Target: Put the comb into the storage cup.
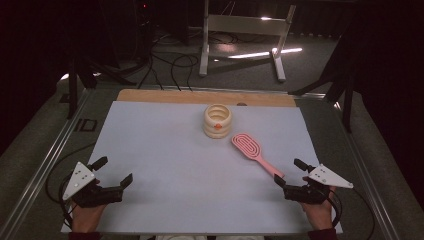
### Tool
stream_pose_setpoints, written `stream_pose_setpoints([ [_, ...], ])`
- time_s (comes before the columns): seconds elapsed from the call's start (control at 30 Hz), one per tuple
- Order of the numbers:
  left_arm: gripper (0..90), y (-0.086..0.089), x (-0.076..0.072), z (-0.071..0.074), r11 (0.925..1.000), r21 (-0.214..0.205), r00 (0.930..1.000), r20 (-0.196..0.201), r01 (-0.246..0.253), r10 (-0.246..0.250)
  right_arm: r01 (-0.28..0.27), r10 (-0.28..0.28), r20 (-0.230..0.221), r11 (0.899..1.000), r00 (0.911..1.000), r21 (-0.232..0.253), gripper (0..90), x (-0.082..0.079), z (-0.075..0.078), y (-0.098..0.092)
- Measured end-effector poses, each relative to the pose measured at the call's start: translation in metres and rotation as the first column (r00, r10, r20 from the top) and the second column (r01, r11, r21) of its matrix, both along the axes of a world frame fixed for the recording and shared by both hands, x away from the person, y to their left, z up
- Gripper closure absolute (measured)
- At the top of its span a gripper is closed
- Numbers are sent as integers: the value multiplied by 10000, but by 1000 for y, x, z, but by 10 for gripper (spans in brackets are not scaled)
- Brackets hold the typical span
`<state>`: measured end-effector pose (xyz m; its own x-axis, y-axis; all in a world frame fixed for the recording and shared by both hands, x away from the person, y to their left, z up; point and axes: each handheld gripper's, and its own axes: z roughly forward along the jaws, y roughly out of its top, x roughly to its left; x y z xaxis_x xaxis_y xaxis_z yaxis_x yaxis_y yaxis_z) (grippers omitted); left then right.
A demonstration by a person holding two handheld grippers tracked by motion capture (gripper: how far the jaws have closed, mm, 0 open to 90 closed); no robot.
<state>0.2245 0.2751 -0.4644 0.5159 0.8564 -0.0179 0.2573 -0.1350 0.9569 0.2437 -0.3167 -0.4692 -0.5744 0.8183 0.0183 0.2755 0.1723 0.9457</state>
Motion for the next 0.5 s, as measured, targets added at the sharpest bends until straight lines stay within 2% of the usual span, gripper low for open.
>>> stream_pose_setpoints([
  [0.4,1,-1,0,-2,9999,100,10000,-35,-92,92,61,-62,-74,9999,10000,-87,75,0,0,-1],
  [0.5,1,-1,-1,-1,9999,-72,9999,21,-143,144,88,-90,-125,9999,9999,-99,75,0,1,-1],
])
